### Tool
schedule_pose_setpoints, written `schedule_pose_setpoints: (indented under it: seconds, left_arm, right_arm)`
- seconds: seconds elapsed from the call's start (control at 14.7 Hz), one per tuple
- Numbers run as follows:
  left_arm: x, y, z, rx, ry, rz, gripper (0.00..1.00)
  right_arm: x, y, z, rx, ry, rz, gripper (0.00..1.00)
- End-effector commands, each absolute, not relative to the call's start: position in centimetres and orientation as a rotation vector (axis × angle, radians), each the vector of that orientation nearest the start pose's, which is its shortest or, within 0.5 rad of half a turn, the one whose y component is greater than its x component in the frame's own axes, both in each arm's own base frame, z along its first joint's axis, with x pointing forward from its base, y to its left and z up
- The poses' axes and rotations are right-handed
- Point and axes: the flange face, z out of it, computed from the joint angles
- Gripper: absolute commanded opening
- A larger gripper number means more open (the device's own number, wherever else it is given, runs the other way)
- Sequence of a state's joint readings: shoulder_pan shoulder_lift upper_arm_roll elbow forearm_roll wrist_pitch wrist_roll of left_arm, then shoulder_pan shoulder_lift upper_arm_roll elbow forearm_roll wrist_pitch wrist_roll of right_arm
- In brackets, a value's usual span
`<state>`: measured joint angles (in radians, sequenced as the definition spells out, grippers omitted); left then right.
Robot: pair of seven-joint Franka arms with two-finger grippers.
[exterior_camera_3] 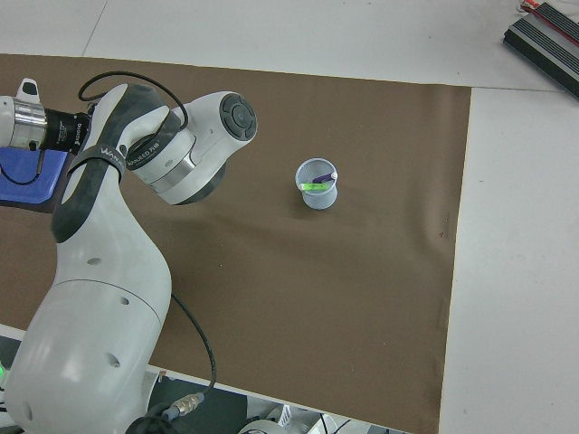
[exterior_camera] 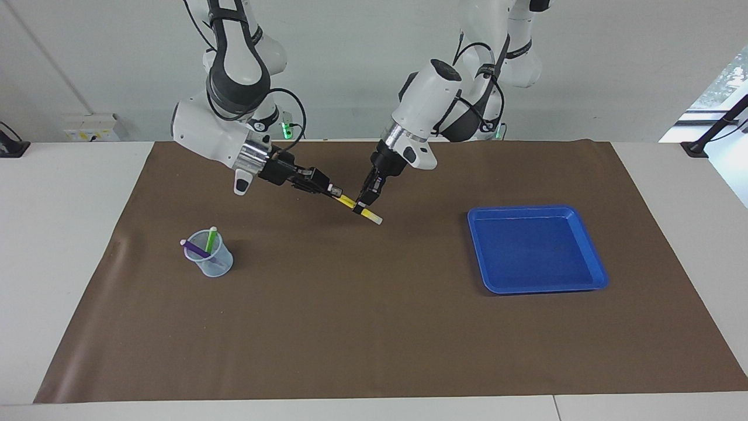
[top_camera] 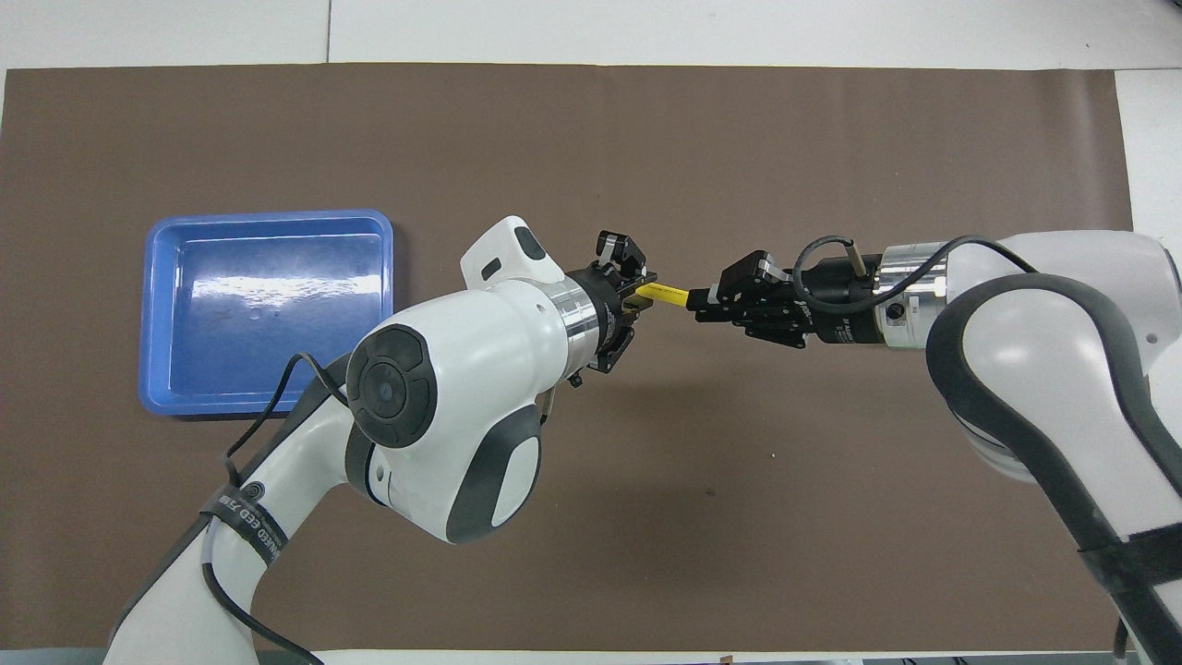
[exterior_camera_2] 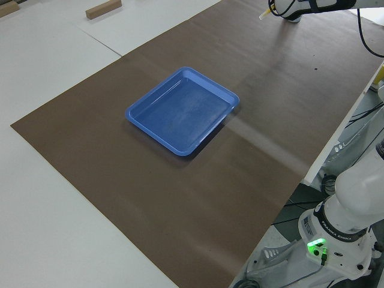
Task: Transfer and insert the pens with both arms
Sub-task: 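Close the right gripper on the yellow pen and open the left gripper, then insert the yellow pen into the white cup while the left gripper withdraws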
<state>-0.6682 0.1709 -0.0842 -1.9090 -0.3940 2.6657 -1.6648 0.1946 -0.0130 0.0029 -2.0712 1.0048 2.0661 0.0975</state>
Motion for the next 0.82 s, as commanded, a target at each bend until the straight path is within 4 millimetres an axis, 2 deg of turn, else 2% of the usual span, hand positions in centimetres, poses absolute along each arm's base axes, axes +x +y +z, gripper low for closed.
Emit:
schedule_pose_setpoints:
  seconds: [0.0,0.07,0.2,0.34,0.41,0.54,0.61,0.75]
  left_arm:
    - [49.4,-41.1,47.4,2.111,1.333,-0.015,1.00]
    - [50.5,-39.6,47.2,2.135,1.318,0.008,1.00]
    - [51.1,-37.9,46.5,2.257,1.235,0.006,1.00]
    - [52.1,-34.6,45.6,2.404,1.123,-0.011,1.00]
    - [52.5,-32.7,45.5,2.475,1.049,-0.024,1.00]
    - [54.0,-28.8,45.1,2.552,0.953,-0.026,1.00]
    - [54.4,-26.7,44.9,2.605,0.866,-0.032,1.00]
    - [54.9,-22.1,45.1,2.698,0.691,-0.027,1.00]
  right_arm:
    - [55.1,10.7,49.4,-2.407,0.305,0.166,0.00]
    - [55.6,8.7,50.8,-2.466,0.265,0.184,0.00]
    - [56.9,4.6,53.9,-2.587,0.075,0.214,0.00]
    - [58.7,1.2,56.6,-2.751,-0.187,0.240,0.00]
    - [59.6,-0.1,57.9,-2.854,-0.402,0.235,0.00]
    - [60.0,-1.8,58.5,-2.976,-0.837,0.263,0.00]
    - [60.3,-2.4,58.3,-3.011,-0.898,0.263,0.00]
    - [59.8,-3.2,56.4,-3.039,-0.948,0.276,0.00]
